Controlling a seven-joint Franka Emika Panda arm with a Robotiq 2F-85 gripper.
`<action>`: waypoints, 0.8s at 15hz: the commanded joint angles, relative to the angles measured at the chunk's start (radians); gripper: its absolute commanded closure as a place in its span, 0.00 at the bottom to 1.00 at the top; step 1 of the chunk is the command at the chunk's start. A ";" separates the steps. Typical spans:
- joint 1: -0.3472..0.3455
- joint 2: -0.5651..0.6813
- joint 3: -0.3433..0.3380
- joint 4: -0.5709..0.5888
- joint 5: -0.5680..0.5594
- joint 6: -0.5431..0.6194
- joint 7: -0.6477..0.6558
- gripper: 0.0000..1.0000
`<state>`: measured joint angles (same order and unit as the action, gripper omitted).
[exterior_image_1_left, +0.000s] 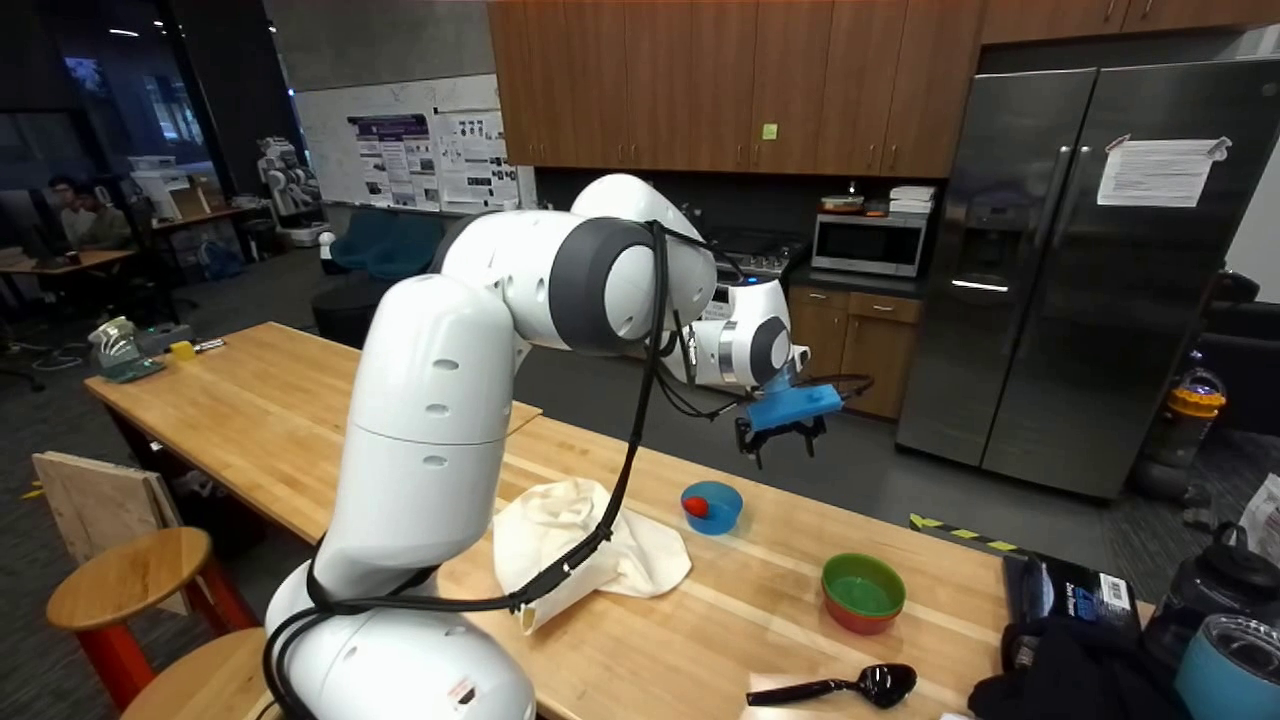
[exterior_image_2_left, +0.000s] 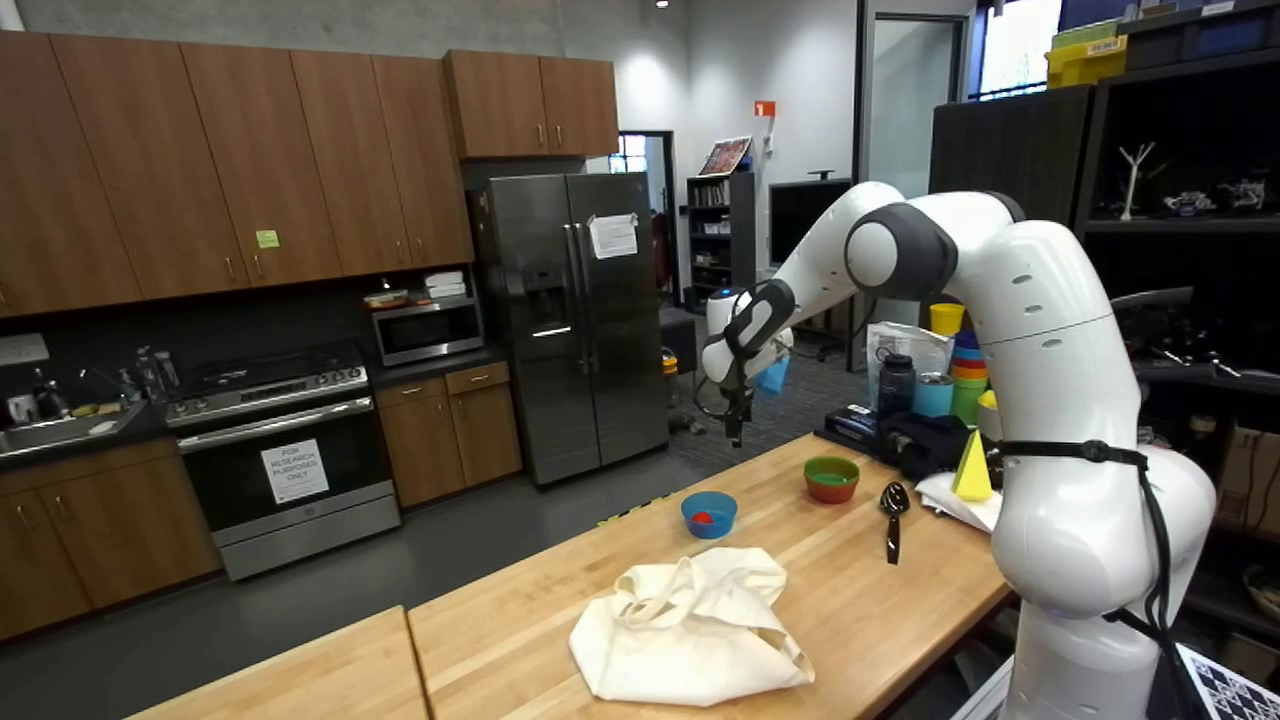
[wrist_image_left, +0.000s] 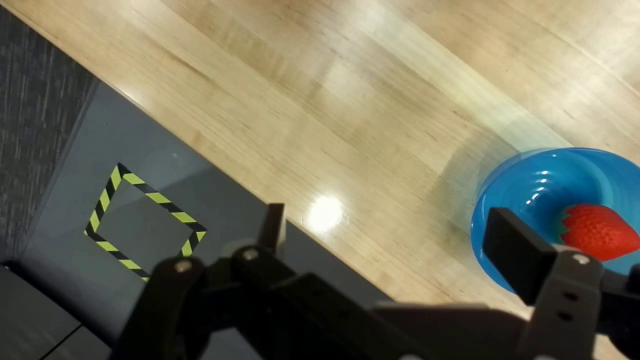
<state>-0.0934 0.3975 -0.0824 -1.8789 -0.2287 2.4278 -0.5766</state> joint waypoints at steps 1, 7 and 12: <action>-0.017 -0.002 0.020 0.001 -0.011 -0.004 0.009 0.00; 0.018 0.011 -0.023 -0.033 -0.055 -0.001 0.217 0.00; 0.037 0.026 -0.022 -0.116 -0.038 0.031 0.438 0.00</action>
<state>-0.0779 0.4292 -0.0888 -1.9438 -0.2589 2.4280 -0.2601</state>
